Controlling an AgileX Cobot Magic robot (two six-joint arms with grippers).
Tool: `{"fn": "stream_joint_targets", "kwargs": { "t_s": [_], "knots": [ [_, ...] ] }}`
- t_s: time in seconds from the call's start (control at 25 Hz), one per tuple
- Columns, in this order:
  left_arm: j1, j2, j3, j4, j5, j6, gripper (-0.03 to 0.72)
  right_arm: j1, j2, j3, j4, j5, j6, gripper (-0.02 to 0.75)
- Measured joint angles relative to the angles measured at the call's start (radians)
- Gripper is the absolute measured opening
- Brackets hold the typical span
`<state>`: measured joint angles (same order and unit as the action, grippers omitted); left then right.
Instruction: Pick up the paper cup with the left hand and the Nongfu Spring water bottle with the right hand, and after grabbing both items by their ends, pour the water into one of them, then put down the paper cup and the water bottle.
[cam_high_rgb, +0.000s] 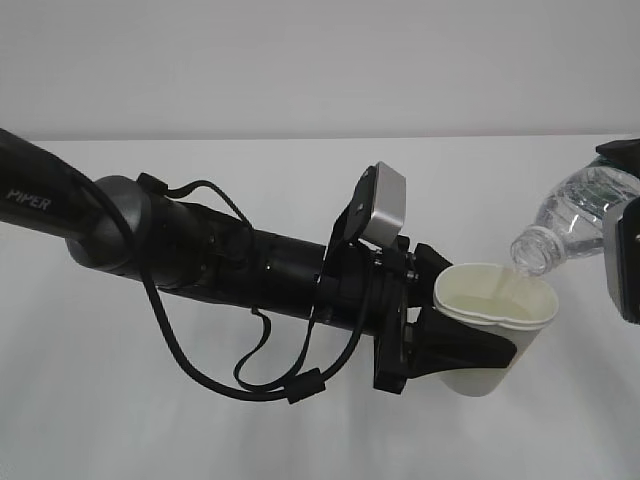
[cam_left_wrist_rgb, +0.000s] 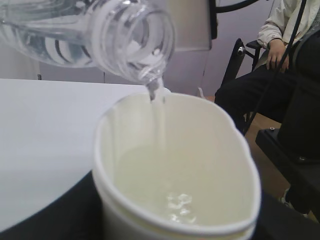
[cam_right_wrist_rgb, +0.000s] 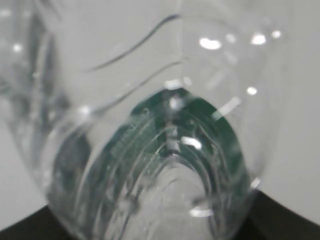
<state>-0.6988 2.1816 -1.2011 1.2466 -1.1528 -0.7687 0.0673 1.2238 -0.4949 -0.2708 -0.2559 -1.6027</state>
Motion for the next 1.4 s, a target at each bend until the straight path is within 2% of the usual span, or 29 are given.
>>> {"fn": "stream_joint_targets", "kwargs": {
  "t_s": [1.4],
  "knots": [
    [0.000,0.008,0.000,0.007,0.008,0.000,0.429,0.000,0.000,-0.003,0.000,0.000,-0.018,0.414]
  ]
}}
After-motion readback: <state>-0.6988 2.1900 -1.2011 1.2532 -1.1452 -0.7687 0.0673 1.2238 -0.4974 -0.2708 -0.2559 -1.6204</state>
